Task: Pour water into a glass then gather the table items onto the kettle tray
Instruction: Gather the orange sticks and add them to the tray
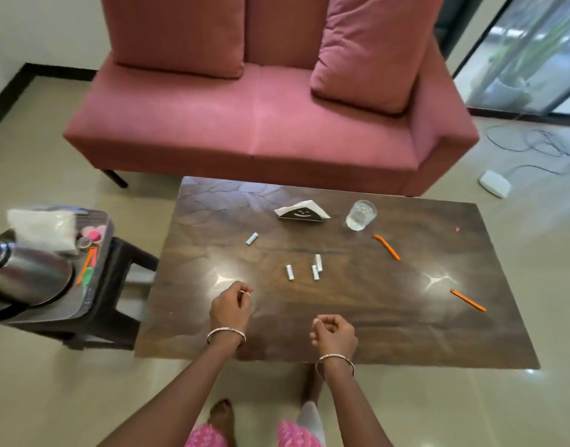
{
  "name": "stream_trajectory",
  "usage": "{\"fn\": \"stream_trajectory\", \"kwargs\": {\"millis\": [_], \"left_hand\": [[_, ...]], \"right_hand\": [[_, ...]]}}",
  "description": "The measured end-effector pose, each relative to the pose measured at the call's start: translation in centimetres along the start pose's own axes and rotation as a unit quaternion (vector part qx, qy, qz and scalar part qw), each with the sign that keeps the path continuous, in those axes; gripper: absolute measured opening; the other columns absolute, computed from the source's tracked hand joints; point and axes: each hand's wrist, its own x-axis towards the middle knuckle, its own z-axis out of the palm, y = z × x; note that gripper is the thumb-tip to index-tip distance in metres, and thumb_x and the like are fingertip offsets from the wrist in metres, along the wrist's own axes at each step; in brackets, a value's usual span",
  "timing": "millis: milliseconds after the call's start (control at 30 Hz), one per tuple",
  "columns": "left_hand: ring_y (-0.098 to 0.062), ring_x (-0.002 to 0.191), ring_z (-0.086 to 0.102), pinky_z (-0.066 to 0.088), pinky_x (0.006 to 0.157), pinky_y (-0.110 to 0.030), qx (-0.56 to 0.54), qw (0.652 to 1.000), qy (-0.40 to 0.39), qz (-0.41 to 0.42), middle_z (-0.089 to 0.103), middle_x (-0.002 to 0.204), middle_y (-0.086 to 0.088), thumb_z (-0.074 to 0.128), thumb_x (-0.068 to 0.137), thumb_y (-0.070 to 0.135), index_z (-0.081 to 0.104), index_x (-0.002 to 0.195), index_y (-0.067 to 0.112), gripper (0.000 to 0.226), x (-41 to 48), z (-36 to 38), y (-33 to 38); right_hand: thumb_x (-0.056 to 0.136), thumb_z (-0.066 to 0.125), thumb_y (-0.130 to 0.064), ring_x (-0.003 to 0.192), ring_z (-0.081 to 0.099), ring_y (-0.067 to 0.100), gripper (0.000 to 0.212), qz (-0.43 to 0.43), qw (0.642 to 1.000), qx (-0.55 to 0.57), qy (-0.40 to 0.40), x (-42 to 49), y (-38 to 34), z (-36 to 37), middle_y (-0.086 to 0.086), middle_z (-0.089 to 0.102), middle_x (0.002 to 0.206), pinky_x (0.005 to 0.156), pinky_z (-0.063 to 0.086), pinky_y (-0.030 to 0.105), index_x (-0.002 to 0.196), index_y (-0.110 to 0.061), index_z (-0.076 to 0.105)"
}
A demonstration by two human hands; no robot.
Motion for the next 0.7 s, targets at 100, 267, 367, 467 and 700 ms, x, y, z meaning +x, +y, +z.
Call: {"fn": "stream_trajectory", "kwargs": {"millis": [100,267,367,467,700], "left_hand": [[-0.022,0.067,0.063,0.05,0.066,-0.033,0.018,1.0,-0.002,0.001,0.067,0.068,0.004,0.059,0.084,0.01,0.069,0.085,0.023,0.016,0.6,3.5,2.5],[-0.025,0.067,0.063,0.05,0.064,-0.035,0.035,0.999,-0.035,0.002,0.066,0.067,0.002,0.059,0.084,0.01,0.068,0.083,0.023,0.016,1.9,12.1,8.5],[-0.023,0.068,0.063,0.045,0.062,-0.029,0.063,0.997,-0.049,0.02,0.065,0.067,0.007,0.06,0.083,0.009,0.067,0.082,0.025,0.017,2.4,17.0,11.8],[-0.022,0.073,0.064,0.046,0.065,-0.029,0.072,0.994,-0.074,0.043,0.066,0.072,0.007,0.058,0.085,0.01,0.067,0.086,0.022,0.016,2.8,21.6,15.2],[-0.033,0.097,0.06,0.047,0.083,-0.042,0.267,0.921,-0.197,0.205,0.063,0.108,-0.006,0.045,0.093,0.016,0.059,0.108,0.016,0.021,5.0,31.5,20.6]], "right_hand": [[0.079,0.071,-0.005,0.049,0.068,0.02,0.012,0.022,1.0,0.0,0.005,3.4,0.4,-2.6,0.006,0.072,0.062,0.055,0.061,0.039,0.072,-0.014,0.069],[0.079,0.071,-0.006,0.048,0.068,0.018,0.013,0.036,0.999,0.0,0.015,12.0,-0.1,-8.7,0.005,0.071,0.061,0.051,0.059,0.033,0.071,-0.015,0.068],[0.08,0.072,-0.006,0.049,0.068,0.016,0.013,0.043,0.999,0.005,0.024,16.4,-0.8,-12.1,0.001,0.069,0.058,0.05,0.059,0.032,0.072,-0.015,0.068],[0.081,0.07,-0.005,0.049,0.067,0.017,0.013,0.056,0.998,0.009,0.041,20.6,-0.9,-15.5,0.002,0.069,0.06,0.049,0.057,0.031,0.073,-0.014,0.068],[0.08,0.07,-0.011,0.063,0.069,0.023,0.014,0.072,0.99,-0.076,0.096,30.6,1.5,-22.3,-0.004,0.067,0.061,0.062,0.056,0.033,0.071,-0.021,0.067]]}}
